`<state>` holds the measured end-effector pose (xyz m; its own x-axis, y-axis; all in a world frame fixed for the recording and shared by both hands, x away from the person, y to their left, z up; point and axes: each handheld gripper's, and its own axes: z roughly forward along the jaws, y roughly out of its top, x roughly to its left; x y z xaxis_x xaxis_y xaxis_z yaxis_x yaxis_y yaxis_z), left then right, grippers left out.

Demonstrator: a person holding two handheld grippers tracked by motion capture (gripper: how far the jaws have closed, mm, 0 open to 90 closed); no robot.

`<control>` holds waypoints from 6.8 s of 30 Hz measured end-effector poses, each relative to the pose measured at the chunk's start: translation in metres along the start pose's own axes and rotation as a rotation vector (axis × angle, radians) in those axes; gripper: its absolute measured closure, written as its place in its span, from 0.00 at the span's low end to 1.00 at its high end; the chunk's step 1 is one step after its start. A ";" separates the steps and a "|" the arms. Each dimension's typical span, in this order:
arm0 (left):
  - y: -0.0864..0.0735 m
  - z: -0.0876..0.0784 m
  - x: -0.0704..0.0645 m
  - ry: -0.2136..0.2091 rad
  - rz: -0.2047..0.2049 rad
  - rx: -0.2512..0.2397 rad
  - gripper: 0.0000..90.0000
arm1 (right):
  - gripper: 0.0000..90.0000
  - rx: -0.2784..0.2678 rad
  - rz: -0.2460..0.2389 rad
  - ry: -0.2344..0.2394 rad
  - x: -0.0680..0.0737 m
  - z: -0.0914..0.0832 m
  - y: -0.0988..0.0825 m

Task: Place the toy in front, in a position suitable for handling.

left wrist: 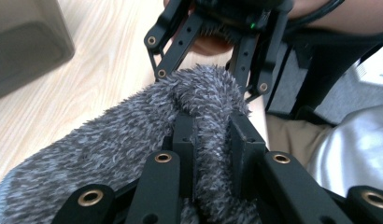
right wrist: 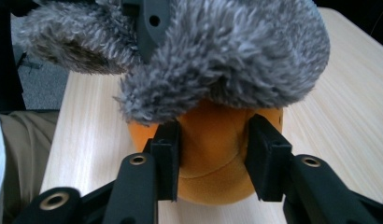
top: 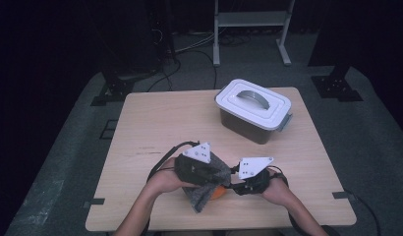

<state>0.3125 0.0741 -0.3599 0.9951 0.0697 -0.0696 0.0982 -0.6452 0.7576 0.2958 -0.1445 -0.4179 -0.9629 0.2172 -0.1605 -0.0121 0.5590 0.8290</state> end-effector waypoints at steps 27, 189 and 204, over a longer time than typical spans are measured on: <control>-0.043 -0.015 0.021 0.000 -0.151 -0.147 0.83 | 0.37 -0.089 0.126 0.041 -0.018 -0.015 -0.010; -0.013 -0.023 0.018 -0.016 -0.103 -0.181 0.83 | 0.53 -0.053 0.094 0.071 -0.020 -0.023 -0.012; -0.014 -0.006 0.024 -0.019 -0.116 -0.153 0.82 | 0.22 -0.024 0.198 0.057 -0.020 -0.019 -0.003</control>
<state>0.3352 0.0891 -0.3686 0.9774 0.1213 -0.1730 0.2109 -0.5107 0.8335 0.3101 -0.1657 -0.4072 -0.9608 0.2748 0.0365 0.1727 0.4904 0.8542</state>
